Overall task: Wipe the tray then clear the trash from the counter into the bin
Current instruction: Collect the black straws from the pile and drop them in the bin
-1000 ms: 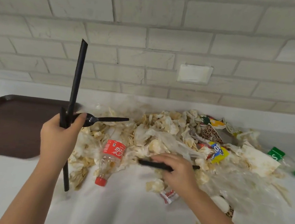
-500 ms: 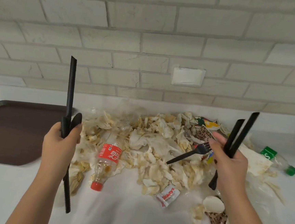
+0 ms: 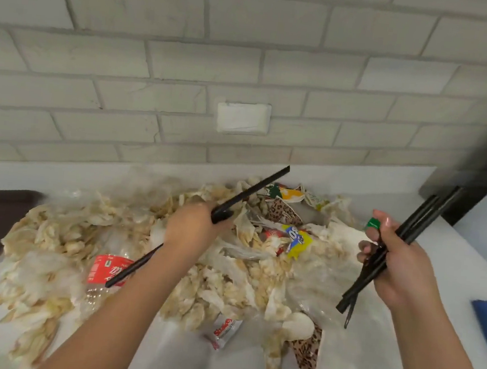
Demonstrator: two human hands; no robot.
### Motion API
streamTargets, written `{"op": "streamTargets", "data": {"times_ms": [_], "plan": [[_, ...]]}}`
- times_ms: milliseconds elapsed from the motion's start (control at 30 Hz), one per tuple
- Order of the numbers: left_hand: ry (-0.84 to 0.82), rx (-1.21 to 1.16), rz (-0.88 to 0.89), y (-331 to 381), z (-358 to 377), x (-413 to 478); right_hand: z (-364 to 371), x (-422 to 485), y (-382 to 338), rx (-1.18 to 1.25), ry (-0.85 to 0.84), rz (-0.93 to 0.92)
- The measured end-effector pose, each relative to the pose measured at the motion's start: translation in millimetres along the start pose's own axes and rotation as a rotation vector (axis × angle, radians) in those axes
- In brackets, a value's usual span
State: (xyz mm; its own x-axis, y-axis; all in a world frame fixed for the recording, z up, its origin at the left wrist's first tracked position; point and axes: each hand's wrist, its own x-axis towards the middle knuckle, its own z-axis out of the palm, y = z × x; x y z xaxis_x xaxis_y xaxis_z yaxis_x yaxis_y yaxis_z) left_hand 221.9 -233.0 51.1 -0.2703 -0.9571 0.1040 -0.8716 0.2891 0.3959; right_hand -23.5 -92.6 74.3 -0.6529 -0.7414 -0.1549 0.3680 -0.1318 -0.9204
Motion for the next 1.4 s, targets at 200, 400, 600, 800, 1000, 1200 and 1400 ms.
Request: {"op": "streamTargets", "data": {"times_ms": [200, 400, 600, 800, 1000, 1200, 1400], "plan": [[-0.319, 0.262, 0.09, 0.5, 45.7, 3.6, -27.0, 22.9, -33.7, -0.163, 0.008, 0.032], [-0.308, 0.264, 0.215, -27.1, 53.3, -28.5, -12.1, 57.3, -23.7, -0.795, -0.063, -0.119], [-0.303, 0.246, 0.288, -35.8, 48.8, -45.2, 50.7, 133.2, 34.7, -1.543, -0.323, -0.267], [-0.22, 0.035, 0.19, -35.4, 36.5, -47.7, 81.7, 186.9, 62.5, -1.902, -0.539, -0.329], [0.031, -0.039, 0.168, -38.5, 28.8, -51.1, 84.3, 207.2, 71.0, -1.906, -0.564, -0.467], [0.015, -0.097, 0.189, -41.4, 32.3, -55.8, 70.7, 204.7, 80.5, -1.636, -0.676, -0.585], [-0.088, -0.029, 0.18, -37.2, 33.8, -59.0, 89.9, 195.9, 54.7, -1.511, -0.639, -0.425]]}}
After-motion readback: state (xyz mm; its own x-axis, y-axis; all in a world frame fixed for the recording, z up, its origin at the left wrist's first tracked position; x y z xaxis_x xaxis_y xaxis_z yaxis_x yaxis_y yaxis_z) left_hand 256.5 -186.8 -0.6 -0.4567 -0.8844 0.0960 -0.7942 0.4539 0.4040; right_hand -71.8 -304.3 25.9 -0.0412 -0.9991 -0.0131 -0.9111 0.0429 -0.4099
